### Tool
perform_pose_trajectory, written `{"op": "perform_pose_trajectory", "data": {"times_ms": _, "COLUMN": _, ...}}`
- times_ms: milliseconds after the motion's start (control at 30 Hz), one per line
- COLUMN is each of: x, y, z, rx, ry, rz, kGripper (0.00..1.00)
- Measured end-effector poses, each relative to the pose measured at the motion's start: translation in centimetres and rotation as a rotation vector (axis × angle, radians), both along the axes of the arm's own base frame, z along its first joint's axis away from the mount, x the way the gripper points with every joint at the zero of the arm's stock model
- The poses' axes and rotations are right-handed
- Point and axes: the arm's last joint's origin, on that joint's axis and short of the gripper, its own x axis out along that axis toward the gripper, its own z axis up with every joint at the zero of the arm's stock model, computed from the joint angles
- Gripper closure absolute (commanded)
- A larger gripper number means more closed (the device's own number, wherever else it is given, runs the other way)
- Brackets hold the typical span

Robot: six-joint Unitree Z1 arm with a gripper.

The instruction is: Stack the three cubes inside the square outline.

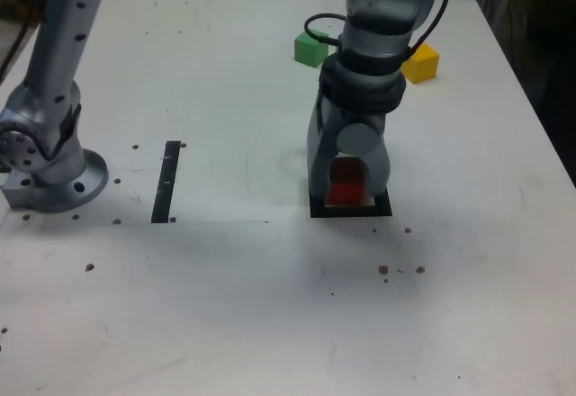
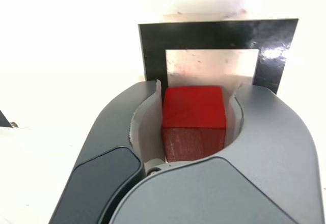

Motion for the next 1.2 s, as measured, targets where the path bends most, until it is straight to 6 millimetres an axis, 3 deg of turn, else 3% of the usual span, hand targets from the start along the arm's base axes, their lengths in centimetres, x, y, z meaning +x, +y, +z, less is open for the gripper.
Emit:
{"op": "perform_pose_trajectory", "data": {"times_ms": 233, "x": 0.7, "y": 0.1, "z": -0.1, "rx": -0.014, "ry": -0.008, "rz": -0.009, "kGripper": 0.73}}
{"op": "perform_pose_trajectory", "data": {"times_ms": 733, "x": 0.7, "y": 0.6, "z": -0.3, "rx": -0.013, "ry": 0.006, "rz": -0.027, "kGripper": 0.10}}
{"op": "perform_pose_trajectory", "data": {"times_ms": 1033, "x": 0.5, "y": 0.9, "z": 0.0, "rx": 0.029, "ry": 0.023, "rz": -0.032, "kGripper": 0.03}}
{"op": "perform_pose_trajectory", "data": {"times_ms": 1200, "x": -0.2, "y": 1.6, "z": 2.5, "rx": 0.089, "ry": 0.016, "rz": -0.032, "kGripper": 0.01}}
